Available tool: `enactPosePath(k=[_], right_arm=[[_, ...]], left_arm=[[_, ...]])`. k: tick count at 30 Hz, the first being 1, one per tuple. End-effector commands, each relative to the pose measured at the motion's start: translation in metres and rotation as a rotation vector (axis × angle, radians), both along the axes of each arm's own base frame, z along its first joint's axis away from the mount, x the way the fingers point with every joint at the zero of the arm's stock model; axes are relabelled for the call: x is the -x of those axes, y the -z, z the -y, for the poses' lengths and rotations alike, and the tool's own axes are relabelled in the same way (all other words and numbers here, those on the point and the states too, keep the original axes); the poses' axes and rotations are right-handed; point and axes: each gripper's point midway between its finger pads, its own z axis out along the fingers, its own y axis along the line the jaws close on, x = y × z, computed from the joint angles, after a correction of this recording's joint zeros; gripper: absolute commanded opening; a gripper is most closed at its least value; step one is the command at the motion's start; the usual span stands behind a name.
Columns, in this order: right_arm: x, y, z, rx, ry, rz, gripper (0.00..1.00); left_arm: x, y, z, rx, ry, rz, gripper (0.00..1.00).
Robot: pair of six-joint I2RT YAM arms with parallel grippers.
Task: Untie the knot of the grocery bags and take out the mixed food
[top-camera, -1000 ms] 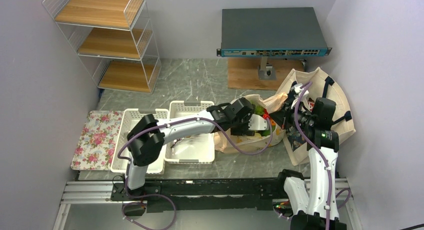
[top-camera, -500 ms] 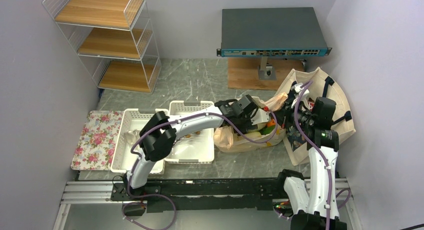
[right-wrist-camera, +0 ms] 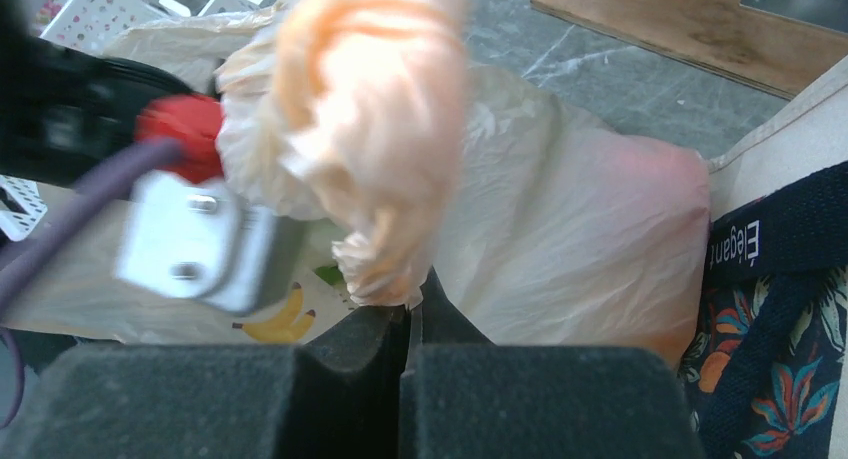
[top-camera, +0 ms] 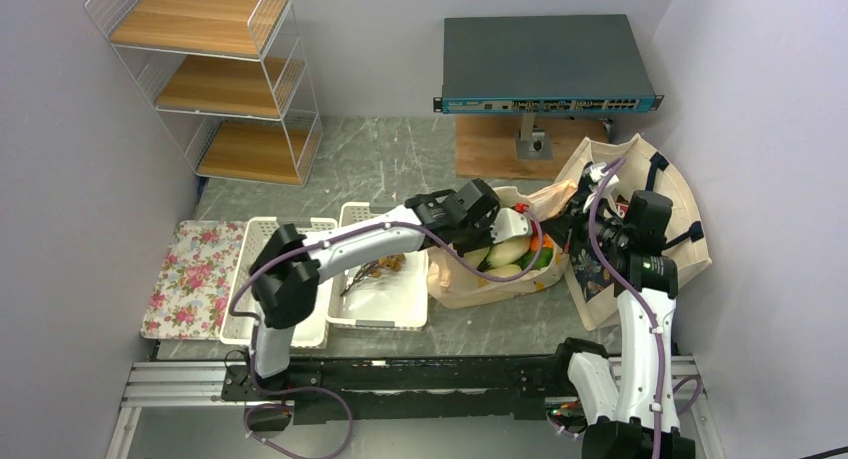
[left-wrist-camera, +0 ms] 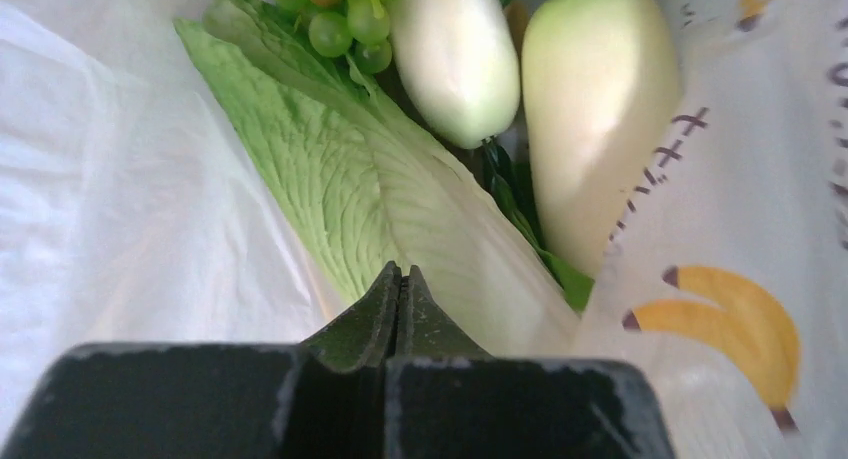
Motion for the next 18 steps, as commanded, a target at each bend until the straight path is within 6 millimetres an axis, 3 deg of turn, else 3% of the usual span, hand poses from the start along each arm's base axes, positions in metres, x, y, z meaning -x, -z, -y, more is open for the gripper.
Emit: enactPosePath(k=[1,5,6,8,10,15,18], right_arm=[[-0.003,-0.006,0.000,0.009,-0.004,0.025,0.00],[-0.004,-0.006,0.000,0.007,-0.004,0.025,0.00],[-0.004,-0.006,0.000,0.006,-0.004,0.025,0.00],[-0.004,-0.007,0.000,0.003,-0.004,0.027,0.00],[-0.005,-0.010,0.001,0.002,0.004,0.033,0.00],[-0.010,-0.020,0.003,-0.025,0.040,0.030,0.00],[-0.012,-0.022,0.005,-0.037,0.068,0.016,0.00]], left_arm=[[0.013,-0.084,0.015,0.222,0.101,0.085,0.00],[0.022,-0.115,0.022,0.307,0.199,0.168,0.00],[0.025,-0.117,0.025,0.303,0.223,0.186,0.00],[0.025,-0.100,0.029,0.223,0.192,0.151,0.01],[0.016,-0.088,0.027,0.171,0.065,0.095,0.28],[0.030,-0.058,0.021,0.174,-0.070,-0.067,0.45],[0.034,-0.038,0.016,0.165,-0.170,-0.123,0.63]])
